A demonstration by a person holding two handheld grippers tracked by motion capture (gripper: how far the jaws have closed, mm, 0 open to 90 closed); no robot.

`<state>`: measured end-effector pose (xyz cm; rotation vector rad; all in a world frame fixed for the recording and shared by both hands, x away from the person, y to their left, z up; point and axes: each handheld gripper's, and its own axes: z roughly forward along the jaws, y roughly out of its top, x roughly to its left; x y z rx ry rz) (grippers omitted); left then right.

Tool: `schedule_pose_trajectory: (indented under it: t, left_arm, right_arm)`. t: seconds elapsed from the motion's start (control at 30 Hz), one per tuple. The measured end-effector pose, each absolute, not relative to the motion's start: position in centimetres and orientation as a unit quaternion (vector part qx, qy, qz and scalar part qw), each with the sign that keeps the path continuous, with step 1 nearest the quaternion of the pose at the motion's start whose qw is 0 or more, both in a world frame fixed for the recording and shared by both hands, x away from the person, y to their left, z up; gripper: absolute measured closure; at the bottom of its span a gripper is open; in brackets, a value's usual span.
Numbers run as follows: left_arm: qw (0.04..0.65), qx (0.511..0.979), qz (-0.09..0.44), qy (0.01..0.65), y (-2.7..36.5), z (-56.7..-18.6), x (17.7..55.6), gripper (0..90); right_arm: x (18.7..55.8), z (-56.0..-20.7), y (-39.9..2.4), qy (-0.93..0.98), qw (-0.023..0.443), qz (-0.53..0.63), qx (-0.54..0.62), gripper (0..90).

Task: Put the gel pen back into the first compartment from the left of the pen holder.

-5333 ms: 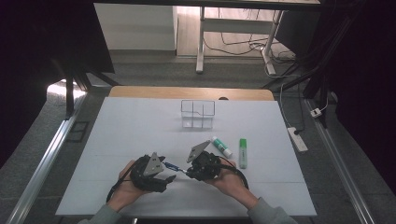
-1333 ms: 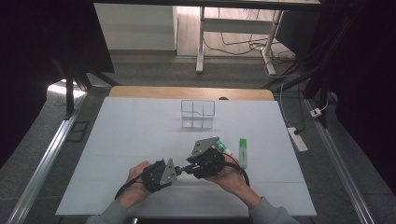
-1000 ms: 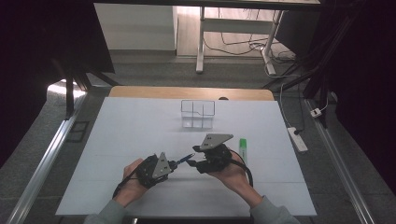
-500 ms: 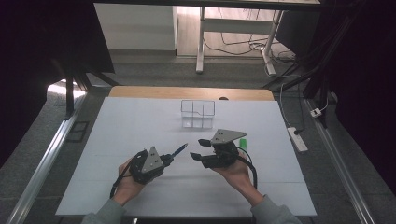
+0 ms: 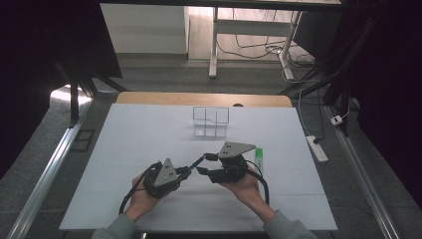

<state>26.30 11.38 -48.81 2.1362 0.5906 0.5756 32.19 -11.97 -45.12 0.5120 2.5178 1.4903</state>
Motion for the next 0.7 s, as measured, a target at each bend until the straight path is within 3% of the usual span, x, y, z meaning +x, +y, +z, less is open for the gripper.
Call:
schedule_pose_trajectory:
  t: [0.17,0.27,0.47,0.63,0.7]
  left_arm:
    - [0.407,0.857,0.225,0.223,10.4,-49.0,26.4,79.2]
    - [0.408,0.857,0.224,0.222,10.2,-49.1,26.6,79.2]
    - [0.41,0.853,0.229,0.226,10.2,-49.3,26.8,76.5]
    - [0.428,0.841,0.226,0.241,10.5,-49.2,27.0,71.6]
    - [0.427,0.838,0.228,0.253,10.6,-49.2,27.1,65.6]
  right_arm:
    - [32.0,-45.1,-11.9,0.842,0.077,0.509,0.163,64.8]
    - [32.2,-45.1,-12.1,0.84,0.057,0.515,0.16,70.5]
    - [32.2,-45.0,-12.1,0.837,0.032,0.526,0.148,78.8]
    - [31.6,-44.6,-12.0,0.836,0.056,0.529,0.139,78.9]
    - [31.6,-44.5,-12.2,0.835,0.063,0.529,0.139,78.9]
